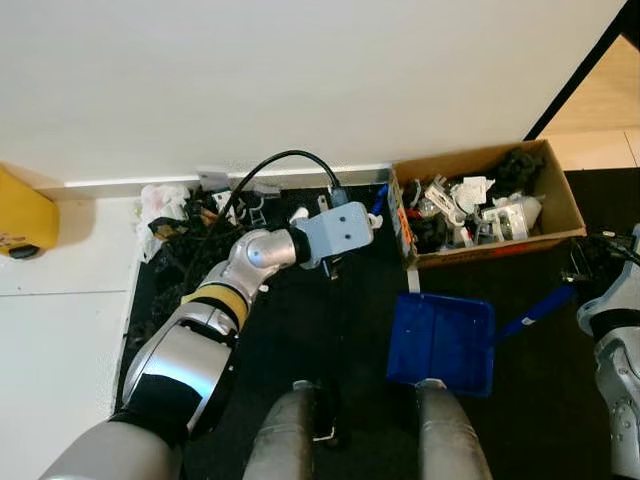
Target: Sweep floor
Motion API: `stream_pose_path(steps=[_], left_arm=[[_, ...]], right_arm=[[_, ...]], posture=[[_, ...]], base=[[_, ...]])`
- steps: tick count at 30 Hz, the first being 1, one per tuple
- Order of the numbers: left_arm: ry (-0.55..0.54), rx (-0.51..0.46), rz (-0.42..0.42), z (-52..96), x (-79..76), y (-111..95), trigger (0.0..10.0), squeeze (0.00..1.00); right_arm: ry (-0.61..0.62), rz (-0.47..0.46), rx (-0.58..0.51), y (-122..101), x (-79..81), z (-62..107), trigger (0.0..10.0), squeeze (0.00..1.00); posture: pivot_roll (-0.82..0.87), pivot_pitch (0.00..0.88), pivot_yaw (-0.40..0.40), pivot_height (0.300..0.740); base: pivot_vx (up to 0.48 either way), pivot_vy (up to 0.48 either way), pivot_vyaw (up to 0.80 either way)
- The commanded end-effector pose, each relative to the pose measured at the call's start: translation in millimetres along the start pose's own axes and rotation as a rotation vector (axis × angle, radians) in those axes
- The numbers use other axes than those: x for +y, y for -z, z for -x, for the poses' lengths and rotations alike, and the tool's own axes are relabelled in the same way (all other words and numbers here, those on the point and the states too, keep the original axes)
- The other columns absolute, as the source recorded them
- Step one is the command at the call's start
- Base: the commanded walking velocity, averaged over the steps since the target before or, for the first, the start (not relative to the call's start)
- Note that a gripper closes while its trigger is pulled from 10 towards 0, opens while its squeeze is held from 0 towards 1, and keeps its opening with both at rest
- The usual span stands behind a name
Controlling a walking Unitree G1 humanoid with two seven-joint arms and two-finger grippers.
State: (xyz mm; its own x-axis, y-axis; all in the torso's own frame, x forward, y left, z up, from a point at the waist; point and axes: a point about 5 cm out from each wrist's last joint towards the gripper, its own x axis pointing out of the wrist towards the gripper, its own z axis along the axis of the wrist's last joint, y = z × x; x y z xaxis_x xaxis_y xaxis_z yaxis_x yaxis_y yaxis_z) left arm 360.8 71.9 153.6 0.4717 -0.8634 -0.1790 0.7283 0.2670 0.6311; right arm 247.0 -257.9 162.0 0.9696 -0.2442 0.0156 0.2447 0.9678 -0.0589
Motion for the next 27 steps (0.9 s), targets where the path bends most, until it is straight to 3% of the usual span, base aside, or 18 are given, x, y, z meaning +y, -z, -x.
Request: stream_pose_path(steps=[1, 5, 7, 12, 15, 19, 20, 27], left_arm=[[0.019, -0.027, 0.029, -4.4, -5.7, -2.0, 10.0, 0.00], [0.019, -0.049, 0.057, -7.9, -7.7, -4.5, 10.0, 0.00], [0.044, -0.082, 0.146, -12.6, -11.1, -6.9, 10.0, 0.00], [0.073, -0.128, 0.238, -15.4, -11.6, -10.0, 10.0, 0.00], [0.151, -0.188, 0.339, -17.5, -12.8, -14.4, 10.0, 0.00], [0.210, -0.212, 0.383, -17.3, -14.2, -15.8, 10.0, 0.00], [0.268, -0.232, 0.422, -15.8, -15.0, -16.4, 10.0, 0.00], [0.382, -0.297, 0.481, -7.0, -11.5, -18.5, 10.0, 0.00]], right_arm=[[-0.003, -0.008, 0.063, 10.9, -1.8, 5.9, 10.0, 0.00], [-0.003, -0.003, 0.063, 8.6, -3.4, 7.2, 10.0, 0.00], [-0.005, 0.003, 0.065, 6.6, -6.3, 7.8, 10.0, 0.00], [-0.012, 0.008, 0.068, 5.8, -6.2, 6.7, 10.0, 0.00], [-0.020, 0.002, 0.061, 4.0, -2.6, 3.2, 10.0, 0.00], [-0.023, -0.003, 0.060, 4.5, -0.6, 2.0, 10.0, 0.00], [-0.028, -0.009, 0.062, 5.2, 1.4, 1.3, 10.0, 0.00], [-0.028, -0.026, 0.057, 6.2, 5.1, -2.2, 10.0, 0.00]], posture=[[-0.23, 0.440, 0.094, 0.740], [-0.24, 0.446, 0.090, 0.740], [-0.24, 0.448, 0.080, 0.740], [-0.24, 0.441, 0.080, 0.740], [-0.23, 0.433, 0.082, 0.740], [-0.22, 0.426, 0.087, 0.740], [-0.21, 0.423, 0.089, 0.740], [-0.17, 0.405, 0.105, 0.740]], base=[[0.000, 0.000, 0.00], [0.000, 0.000, 0.00], [0.000, 0.000, 0.00], [0.000, 0.000, 0.00], [0.000, 0.000, 0.00], [0.000, 0.000, 0.00], [0.000, 0.000, 0.00], [0.000, 0.000, 0.00]])
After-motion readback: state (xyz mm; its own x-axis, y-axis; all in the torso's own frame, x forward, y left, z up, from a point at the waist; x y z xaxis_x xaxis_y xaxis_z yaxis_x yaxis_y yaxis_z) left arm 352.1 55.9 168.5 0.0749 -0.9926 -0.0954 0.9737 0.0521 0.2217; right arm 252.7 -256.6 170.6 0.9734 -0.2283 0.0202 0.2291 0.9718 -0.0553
